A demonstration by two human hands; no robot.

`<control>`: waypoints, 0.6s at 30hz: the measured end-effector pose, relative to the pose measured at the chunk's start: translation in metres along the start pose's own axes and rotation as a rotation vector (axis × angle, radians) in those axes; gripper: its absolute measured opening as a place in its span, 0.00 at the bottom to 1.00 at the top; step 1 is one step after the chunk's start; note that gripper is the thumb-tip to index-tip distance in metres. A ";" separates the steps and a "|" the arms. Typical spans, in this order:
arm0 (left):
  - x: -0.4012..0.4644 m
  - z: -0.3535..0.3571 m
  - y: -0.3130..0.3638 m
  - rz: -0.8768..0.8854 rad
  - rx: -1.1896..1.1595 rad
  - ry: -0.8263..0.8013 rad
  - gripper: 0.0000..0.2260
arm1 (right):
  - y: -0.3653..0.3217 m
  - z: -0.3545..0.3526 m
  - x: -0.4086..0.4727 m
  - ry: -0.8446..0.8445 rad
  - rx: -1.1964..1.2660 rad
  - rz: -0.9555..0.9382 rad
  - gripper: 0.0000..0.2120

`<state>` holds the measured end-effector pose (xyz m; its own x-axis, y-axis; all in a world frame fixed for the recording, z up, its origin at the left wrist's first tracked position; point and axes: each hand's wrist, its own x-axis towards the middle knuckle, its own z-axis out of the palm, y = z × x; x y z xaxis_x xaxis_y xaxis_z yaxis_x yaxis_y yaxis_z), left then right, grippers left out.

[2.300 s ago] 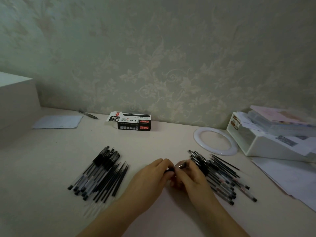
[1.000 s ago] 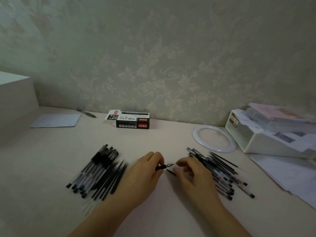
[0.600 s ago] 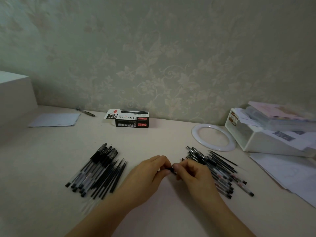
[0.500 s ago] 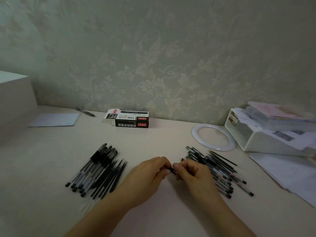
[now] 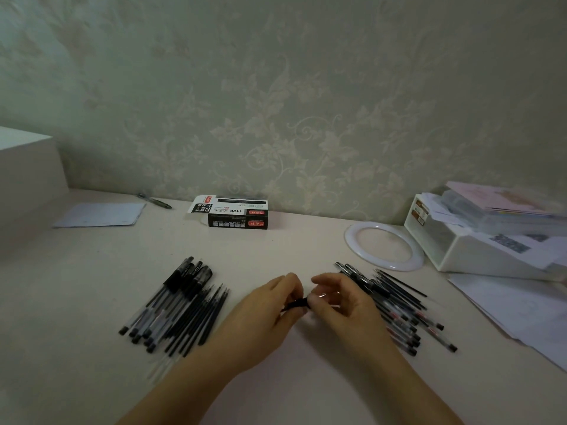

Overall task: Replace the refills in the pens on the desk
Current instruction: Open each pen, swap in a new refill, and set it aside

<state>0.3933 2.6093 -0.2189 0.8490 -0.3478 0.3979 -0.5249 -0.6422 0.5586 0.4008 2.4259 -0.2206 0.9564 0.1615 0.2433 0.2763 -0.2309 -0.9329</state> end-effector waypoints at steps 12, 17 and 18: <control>0.000 0.003 -0.002 0.014 0.021 0.029 0.07 | 0.002 -0.001 0.002 -0.008 0.035 0.011 0.05; 0.000 0.004 0.000 -0.005 -0.006 0.010 0.07 | 0.005 -0.001 0.003 0.004 0.056 0.014 0.05; 0.000 0.004 0.000 -0.010 -0.002 0.009 0.07 | 0.004 -0.001 0.003 -0.005 0.063 0.018 0.08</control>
<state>0.3933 2.6067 -0.2222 0.8536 -0.3350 0.3989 -0.5164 -0.6444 0.5640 0.4049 2.4240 -0.2236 0.9606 0.1627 0.2252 0.2524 -0.1728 -0.9521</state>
